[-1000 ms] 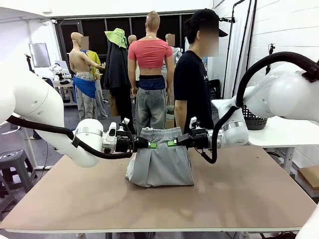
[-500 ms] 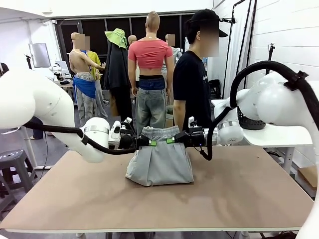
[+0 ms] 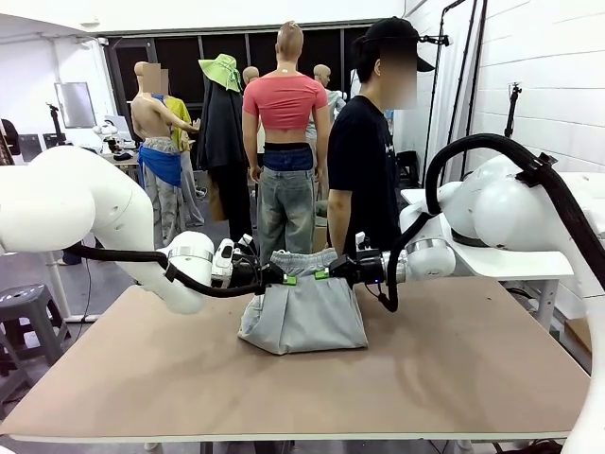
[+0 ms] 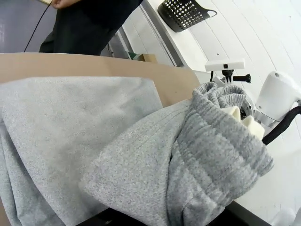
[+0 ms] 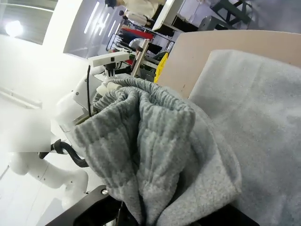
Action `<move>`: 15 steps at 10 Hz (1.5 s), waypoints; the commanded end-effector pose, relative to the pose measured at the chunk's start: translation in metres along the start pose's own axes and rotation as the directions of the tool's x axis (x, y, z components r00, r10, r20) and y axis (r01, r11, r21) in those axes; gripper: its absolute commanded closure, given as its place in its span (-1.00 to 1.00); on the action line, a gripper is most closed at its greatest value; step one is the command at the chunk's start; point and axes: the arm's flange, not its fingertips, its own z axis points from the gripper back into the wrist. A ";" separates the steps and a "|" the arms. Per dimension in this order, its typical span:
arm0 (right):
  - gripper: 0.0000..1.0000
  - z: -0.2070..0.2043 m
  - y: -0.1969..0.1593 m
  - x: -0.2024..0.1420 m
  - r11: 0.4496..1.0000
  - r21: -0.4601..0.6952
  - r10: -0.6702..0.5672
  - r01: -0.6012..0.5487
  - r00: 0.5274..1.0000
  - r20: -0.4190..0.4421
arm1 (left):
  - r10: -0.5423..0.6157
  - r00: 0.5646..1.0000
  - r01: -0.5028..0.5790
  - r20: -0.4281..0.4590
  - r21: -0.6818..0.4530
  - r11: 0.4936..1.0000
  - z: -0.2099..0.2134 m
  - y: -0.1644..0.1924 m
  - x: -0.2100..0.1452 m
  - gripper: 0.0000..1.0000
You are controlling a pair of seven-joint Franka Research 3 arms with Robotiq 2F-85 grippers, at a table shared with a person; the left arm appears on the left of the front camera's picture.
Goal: Fold the training pants.
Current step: Fold the Training pants in half.
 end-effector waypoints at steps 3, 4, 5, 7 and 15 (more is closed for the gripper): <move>1.00 -0.001 0.000 0.000 1.000 0.003 0.002 -0.002 1.000 -0.003 | -0.001 1.000 0.001 -0.002 -0.001 1.000 -0.001 -0.001 0.000 1.00; 1.00 -0.001 -0.004 0.006 1.000 -0.003 -0.004 0.004 1.000 0.014 | -0.036 0.999 0.036 -0.001 0.036 0.999 -0.002 -0.004 0.003 1.00; 1.00 -0.003 -0.007 0.010 1.000 -0.014 -0.004 0.004 1.000 0.024 | -0.031 1.000 0.031 0.002 0.039 0.999 -0.005 -0.001 0.007 1.00; 1.00 -0.005 -0.012 0.021 1.000 -0.025 -0.004 0.005 0.999 0.035 | -0.023 1.000 0.022 0.010 0.041 0.999 -0.010 0.008 0.016 1.00; 1.00 0.002 -0.015 0.050 0.998 -0.007 -0.067 0.067 0.995 0.068 | 0.052 0.997 -0.053 0.052 0.014 0.998 -0.018 0.032 0.037 1.00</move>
